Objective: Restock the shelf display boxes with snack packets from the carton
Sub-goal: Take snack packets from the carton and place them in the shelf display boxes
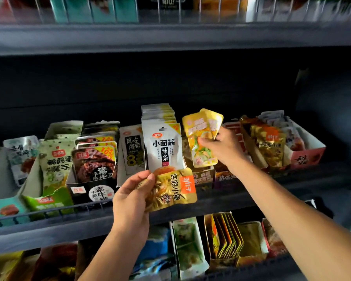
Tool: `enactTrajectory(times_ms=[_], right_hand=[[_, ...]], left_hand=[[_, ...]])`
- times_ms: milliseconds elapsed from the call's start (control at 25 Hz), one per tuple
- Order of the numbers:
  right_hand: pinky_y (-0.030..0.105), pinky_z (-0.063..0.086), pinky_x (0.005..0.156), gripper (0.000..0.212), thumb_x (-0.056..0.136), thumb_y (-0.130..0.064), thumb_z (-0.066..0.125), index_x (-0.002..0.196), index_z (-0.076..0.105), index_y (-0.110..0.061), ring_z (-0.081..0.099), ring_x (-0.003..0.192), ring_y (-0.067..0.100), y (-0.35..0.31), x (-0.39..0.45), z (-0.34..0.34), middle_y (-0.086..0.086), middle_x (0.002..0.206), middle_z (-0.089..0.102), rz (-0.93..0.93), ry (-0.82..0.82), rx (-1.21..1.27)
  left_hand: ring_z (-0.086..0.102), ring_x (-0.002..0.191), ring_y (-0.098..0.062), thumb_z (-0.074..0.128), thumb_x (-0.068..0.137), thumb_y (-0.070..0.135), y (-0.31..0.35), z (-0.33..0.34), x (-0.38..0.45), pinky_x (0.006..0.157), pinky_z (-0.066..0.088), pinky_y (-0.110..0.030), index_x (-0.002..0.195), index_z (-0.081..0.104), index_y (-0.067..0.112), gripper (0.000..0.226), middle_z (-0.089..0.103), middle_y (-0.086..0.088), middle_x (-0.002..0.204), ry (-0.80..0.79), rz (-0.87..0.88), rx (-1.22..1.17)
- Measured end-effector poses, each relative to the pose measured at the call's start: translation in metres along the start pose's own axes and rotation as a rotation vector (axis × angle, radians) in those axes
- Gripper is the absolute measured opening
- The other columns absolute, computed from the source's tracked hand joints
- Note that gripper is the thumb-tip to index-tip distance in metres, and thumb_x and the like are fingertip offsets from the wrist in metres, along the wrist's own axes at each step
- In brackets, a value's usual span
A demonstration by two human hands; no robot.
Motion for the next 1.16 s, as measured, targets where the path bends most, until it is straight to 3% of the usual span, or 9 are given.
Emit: enactTrajectory(times_ms=[80, 200, 360, 440, 560, 720, 960, 1080, 1160], right_hand=[[0.036, 0.061, 0.075, 0.023, 0.088, -0.033, 0.072, 0.108, 0.069, -0.021, 0.072, 0.085, 0.013, -0.002, -0.002, -0.003, 0.001, 0.099, 0.075, -0.028, -0.049, -0.05], [0.04, 0.055, 0.07, 0.044, 0.085, -0.06, 0.063, 0.1, 0.068, -0.019, 0.07, 0.085, 0.027, 0.002, -0.01, 0.008, 0.005, 0.091, 0.073, -0.101, -0.185, -0.4], [0.037, 0.055, 0.075, 0.033, 0.092, -0.045, 0.063, 0.113, 0.056, -0.02, 0.066, 0.092, 0.019, -0.003, -0.009, 0.007, -0.003, 0.107, 0.068, -0.087, -0.016, -0.296], [0.033, 0.052, 0.078, 0.044, 0.092, -0.039, 0.065, 0.129, 0.048, -0.024, 0.062, 0.101, 0.018, -0.004, -0.007, 0.007, -0.004, 0.127, 0.06, -0.021, -0.041, -0.259], [0.023, 0.043, 0.068, 0.062, 0.087, -0.031, 0.07, 0.14, 0.037, -0.032, 0.058, 0.101, 0.017, 0.0, -0.012, 0.011, -0.007, 0.131, 0.054, -0.011, -0.105, -0.46], [0.039, 0.055, 0.077, 0.039, 0.084, -0.027, 0.071, 0.12, 0.056, -0.025, 0.062, 0.092, 0.018, 0.003, -0.014, 0.006, -0.002, 0.108, 0.067, -0.06, -0.014, -0.684], [0.035, 0.052, 0.062, 0.019, 0.082, -0.028, 0.077, 0.084, 0.069, -0.012, 0.065, 0.069, 0.017, 0.005, -0.015, -0.001, 0.003, 0.077, 0.07, 0.008, 0.057, -0.291], [0.024, 0.038, 0.05, 0.023, 0.084, -0.036, 0.075, 0.089, 0.072, -0.015, 0.062, 0.065, 0.014, -0.001, -0.017, -0.002, -0.001, 0.081, 0.071, -0.067, 0.016, -0.591], [0.026, 0.04, 0.053, 0.023, 0.085, -0.036, 0.075, 0.093, 0.072, -0.014, 0.063, 0.07, 0.015, 0.0, -0.013, -0.007, 0.001, 0.087, 0.072, -0.006, -0.129, -0.645]], left_hand=[[0.069, 0.058, -0.014, 0.066, 0.087, -0.002, -0.003, 0.0, 0.001, 0.049, 0.058, -0.031, 0.087, 0.068, 0.01, 0.013, 0.071, -0.003, 0.068, 0.016, -0.008, 0.016], [0.068, 0.057, -0.014, 0.066, 0.087, -0.003, -0.008, 0.003, -0.001, 0.05, 0.059, -0.031, 0.083, 0.067, 0.012, 0.016, 0.071, -0.003, 0.067, 0.02, -0.011, 0.03], [0.069, 0.058, -0.014, 0.066, 0.086, -0.003, -0.008, 0.004, -0.003, 0.051, 0.059, -0.033, 0.083, 0.068, 0.012, 0.015, 0.072, -0.002, 0.067, 0.0, -0.003, 0.046], [0.069, 0.06, -0.015, 0.066, 0.086, -0.002, -0.006, 0.001, -0.003, 0.055, 0.059, -0.036, 0.084, 0.068, 0.012, 0.015, 0.072, -0.003, 0.07, 0.006, 0.0, 0.05], [0.069, 0.06, -0.016, 0.066, 0.086, -0.003, -0.005, 0.0, -0.002, 0.055, 0.059, -0.036, 0.085, 0.067, 0.012, 0.015, 0.071, -0.004, 0.071, 0.007, -0.004, 0.036], [0.068, 0.058, -0.017, 0.066, 0.085, -0.004, -0.009, 0.001, -0.005, 0.052, 0.058, -0.036, 0.083, 0.067, 0.011, 0.015, 0.071, -0.005, 0.069, 0.01, -0.008, 0.033], [0.068, 0.059, -0.017, 0.067, 0.084, -0.003, -0.008, 0.001, -0.006, 0.052, 0.058, -0.035, 0.081, 0.067, 0.012, 0.015, 0.071, -0.004, 0.069, 0.013, -0.006, 0.044], [0.069, 0.06, -0.016, 0.067, 0.085, -0.002, -0.005, 0.004, -0.008, 0.054, 0.058, -0.035, 0.081, 0.067, 0.013, 0.016, 0.071, -0.003, 0.07, 0.015, 0.002, 0.052], [0.069, 0.059, -0.015, 0.067, 0.085, -0.002, -0.005, 0.007, -0.008, 0.054, 0.058, -0.035, 0.081, 0.066, 0.013, 0.017, 0.071, -0.003, 0.069, 0.013, 0.007, 0.051]])
Point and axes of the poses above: each hand's wrist, its own x-axis towards the middle knuckle, its own z-axis out of the palm, y = z × x, the point moved 6 cm from there along x, towards the middle knuckle
